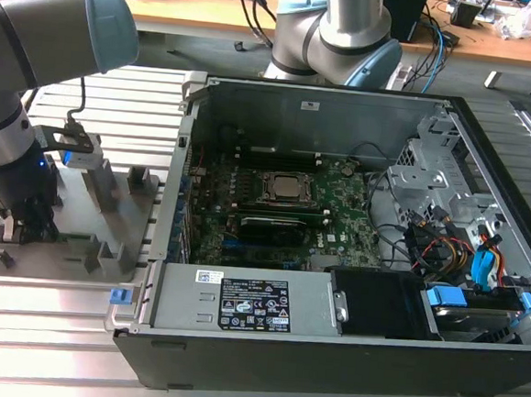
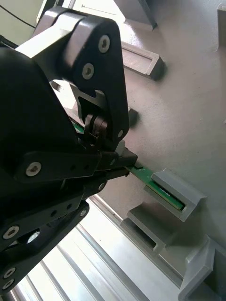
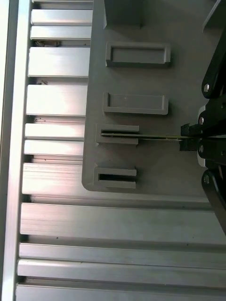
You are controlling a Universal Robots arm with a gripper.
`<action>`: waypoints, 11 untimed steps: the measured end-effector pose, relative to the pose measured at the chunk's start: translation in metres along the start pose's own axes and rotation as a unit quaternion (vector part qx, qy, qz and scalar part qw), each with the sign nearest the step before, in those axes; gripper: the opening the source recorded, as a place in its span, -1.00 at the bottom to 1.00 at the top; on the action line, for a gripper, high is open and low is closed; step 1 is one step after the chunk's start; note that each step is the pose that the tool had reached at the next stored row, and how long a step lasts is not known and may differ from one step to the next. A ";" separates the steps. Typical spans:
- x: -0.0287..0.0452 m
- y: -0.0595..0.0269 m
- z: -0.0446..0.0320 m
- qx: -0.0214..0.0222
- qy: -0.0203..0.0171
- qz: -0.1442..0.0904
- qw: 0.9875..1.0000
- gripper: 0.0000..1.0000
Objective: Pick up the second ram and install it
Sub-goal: 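Pick up the second ram and move it above second insertion slot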
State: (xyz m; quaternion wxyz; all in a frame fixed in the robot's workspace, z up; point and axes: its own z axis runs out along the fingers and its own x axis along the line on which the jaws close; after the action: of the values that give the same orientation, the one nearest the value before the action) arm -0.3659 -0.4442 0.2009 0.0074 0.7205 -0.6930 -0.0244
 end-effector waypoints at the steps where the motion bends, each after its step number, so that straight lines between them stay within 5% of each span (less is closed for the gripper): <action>1: 0.0000 0.0000 0.0000 0.000 0.000 0.000 1.000 -0.73; 11: -0.0003 0.0006 -0.0131 0.000 0.000 0.000 1.000 -0.73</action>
State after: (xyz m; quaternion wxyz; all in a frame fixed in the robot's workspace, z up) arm -0.3659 -0.4443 0.2141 0.0073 0.7205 -0.6930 -0.0244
